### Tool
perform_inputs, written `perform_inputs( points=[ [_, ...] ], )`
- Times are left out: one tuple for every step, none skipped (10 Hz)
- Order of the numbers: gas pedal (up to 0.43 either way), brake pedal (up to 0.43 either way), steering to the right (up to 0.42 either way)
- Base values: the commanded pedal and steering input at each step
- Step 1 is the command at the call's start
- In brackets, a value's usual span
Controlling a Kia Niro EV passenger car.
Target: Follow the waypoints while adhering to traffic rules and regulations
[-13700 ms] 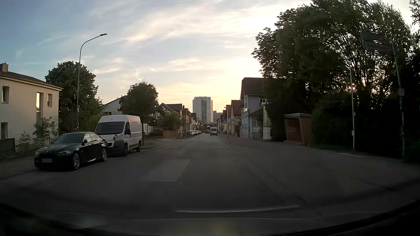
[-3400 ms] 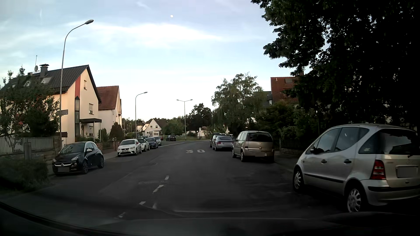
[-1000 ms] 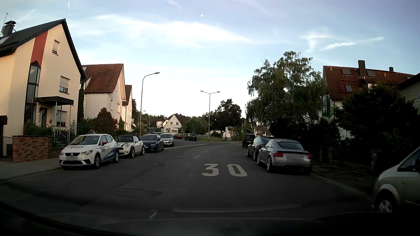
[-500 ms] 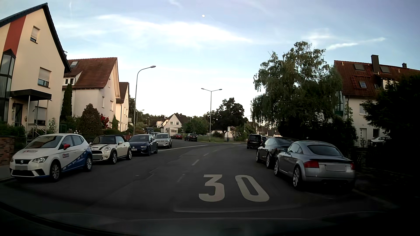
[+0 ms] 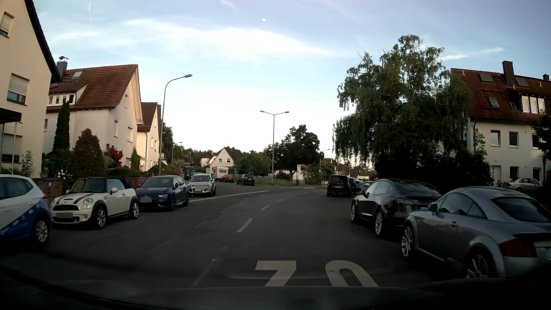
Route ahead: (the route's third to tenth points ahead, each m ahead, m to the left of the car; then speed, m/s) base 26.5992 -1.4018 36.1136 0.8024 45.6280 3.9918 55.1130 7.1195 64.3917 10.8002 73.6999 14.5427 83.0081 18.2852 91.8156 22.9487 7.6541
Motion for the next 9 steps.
perform_inputs(
  points=[
    [0.118, 0.000, 0.024],
    [0.098, 0.000, 0.030],
    [0.059, 0.000, 0.029],
    [0.047, 0.000, 0.025],
    [0.039, 0.000, 0.020],
    [0.039, 0.000, 0.019],
    [0.039, 0.000, 0.018],
    [0.039, 0.000, 0.014],
    [0.039, 0.000, 0.010]
  ],
)
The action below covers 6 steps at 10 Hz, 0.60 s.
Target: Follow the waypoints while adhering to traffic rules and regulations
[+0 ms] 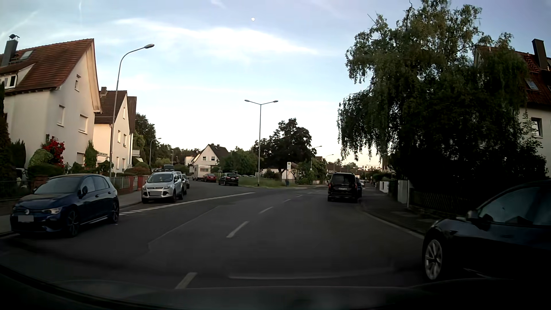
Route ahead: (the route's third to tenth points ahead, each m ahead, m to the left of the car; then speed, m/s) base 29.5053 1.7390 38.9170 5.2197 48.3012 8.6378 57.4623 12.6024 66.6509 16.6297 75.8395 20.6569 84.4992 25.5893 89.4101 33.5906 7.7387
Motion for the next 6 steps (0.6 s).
perform_inputs(
  points=[
    [0.039, 0.000, 0.010],
    [0.039, 0.000, 0.007],
    [0.039, 0.000, 0.004],
    [0.039, 0.000, 0.003],
    [0.039, 0.000, 0.003],
    [0.047, 0.000, 0.003]
  ],
)
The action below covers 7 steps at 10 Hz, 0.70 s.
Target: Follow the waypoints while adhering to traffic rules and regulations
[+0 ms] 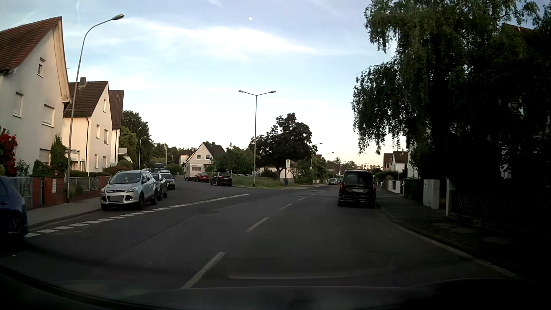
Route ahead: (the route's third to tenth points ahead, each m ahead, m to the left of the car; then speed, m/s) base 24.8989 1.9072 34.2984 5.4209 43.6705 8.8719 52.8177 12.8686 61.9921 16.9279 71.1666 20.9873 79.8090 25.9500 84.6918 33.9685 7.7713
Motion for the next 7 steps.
perform_inputs(
  points=[
    [0.047, 0.000, 0.003],
    [0.047, 0.000, 0.002],
    [0.047, 0.000, -0.003],
    [0.047, 0.000, -0.017],
    [0.059, 0.000, -0.029],
    [0.059, 0.000, -0.036],
    [0.059, 0.000, -0.045]
  ],
)
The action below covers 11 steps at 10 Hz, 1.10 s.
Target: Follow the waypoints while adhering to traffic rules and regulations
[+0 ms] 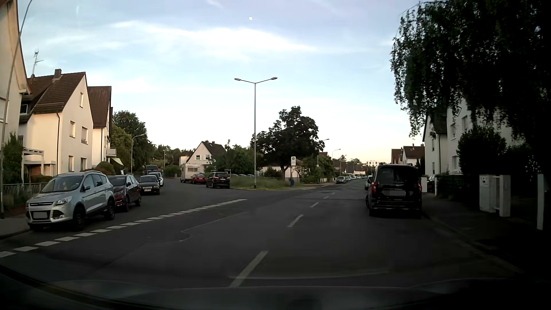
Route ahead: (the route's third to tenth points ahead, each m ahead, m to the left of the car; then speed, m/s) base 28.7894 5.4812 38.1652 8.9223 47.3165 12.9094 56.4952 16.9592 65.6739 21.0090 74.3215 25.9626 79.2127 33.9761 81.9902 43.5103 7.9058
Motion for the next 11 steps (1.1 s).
perform_inputs(
  points=[
    [0.067, 0.000, -0.052],
    [0.079, 0.000, -0.057],
    [0.079, 0.000, -0.061],
    [0.087, 0.000, -0.067],
    [0.087, 0.000, -0.073],
    [0.087, 0.000, -0.076],
    [0.087, 0.000, -0.076],
    [0.087, 0.000, -0.078],
    [0.087, 0.000, -0.079],
    [0.087, 0.000, -0.079],
    [0.087, 0.000, -0.079]
  ],
)
